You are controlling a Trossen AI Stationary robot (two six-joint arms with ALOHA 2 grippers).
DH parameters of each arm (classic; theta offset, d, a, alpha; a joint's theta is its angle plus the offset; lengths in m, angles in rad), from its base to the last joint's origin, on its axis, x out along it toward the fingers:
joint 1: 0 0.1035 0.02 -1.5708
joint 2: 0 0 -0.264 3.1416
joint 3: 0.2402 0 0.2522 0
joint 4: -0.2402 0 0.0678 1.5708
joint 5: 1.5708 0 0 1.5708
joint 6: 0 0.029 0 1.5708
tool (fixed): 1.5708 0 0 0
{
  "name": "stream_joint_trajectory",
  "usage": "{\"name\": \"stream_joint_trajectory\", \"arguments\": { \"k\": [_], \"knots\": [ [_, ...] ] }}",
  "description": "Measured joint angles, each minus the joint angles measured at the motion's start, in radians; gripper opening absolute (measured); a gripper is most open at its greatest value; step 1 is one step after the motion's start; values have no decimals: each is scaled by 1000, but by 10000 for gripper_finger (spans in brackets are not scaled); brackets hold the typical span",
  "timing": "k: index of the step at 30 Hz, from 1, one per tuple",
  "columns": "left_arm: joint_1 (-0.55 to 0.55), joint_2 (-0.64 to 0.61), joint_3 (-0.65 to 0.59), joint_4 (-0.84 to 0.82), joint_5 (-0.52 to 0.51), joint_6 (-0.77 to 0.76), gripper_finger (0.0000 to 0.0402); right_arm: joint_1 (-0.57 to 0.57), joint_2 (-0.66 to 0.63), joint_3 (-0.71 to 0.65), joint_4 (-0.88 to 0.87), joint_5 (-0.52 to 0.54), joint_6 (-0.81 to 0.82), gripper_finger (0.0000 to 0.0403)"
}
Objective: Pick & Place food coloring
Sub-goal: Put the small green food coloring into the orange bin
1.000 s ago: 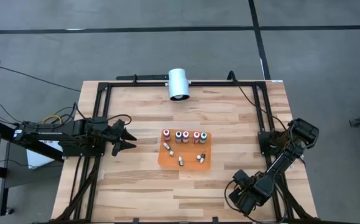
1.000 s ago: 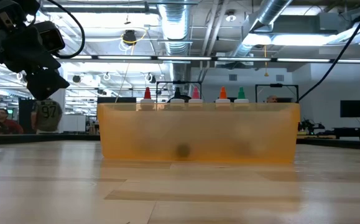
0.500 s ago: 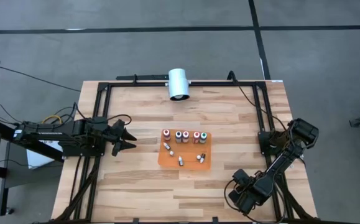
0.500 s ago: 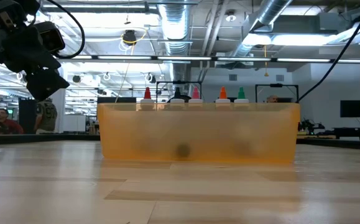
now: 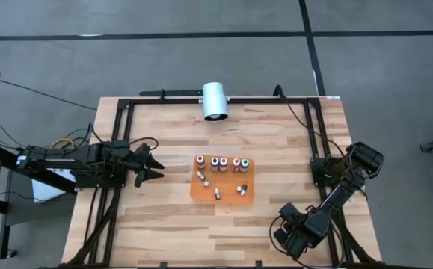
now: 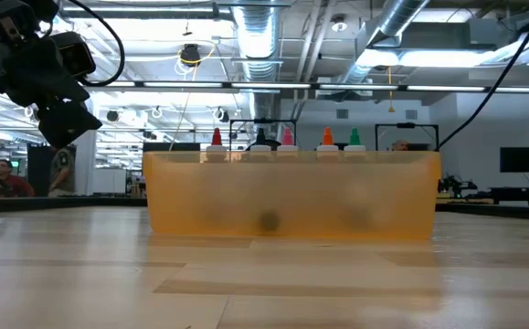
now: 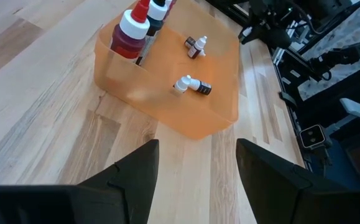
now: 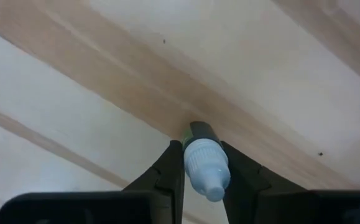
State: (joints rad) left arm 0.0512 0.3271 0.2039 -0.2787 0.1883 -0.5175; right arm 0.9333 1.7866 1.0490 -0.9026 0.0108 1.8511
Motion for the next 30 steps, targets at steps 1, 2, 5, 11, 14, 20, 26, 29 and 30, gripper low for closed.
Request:
{"name": "stream_joint_trajectory", "arguments": {
  "k": [1,2,5,11,14,20,26,29,30],
  "knots": [
    [0,0,0,0,0,0,206,0,0,6,-12,8,7,71],
    [0,0,0,0,0,0,206,0,0,11,-20,14,8,71],
    [0,0,0,0,0,0,206,0,0,29,-43,17,8,71],
    [0,0,0,0,0,-1,206,0,0,69,-103,29,8,71],
    [0,0,0,0,0,-1,206,0,0,101,-125,58,9,71],
    [0,0,0,1,0,-1,206,0,0,181,-141,171,-40,71],
    [0,0,0,8,0,14,206,-6,0,260,-138,327,-148,71],
    [0,0,0,8,0,31,206,-17,0,295,-135,372,-217,71],
    [0,0,0,8,0,35,206,-24,0,306,-131,386,-239,71]
  ]
}}
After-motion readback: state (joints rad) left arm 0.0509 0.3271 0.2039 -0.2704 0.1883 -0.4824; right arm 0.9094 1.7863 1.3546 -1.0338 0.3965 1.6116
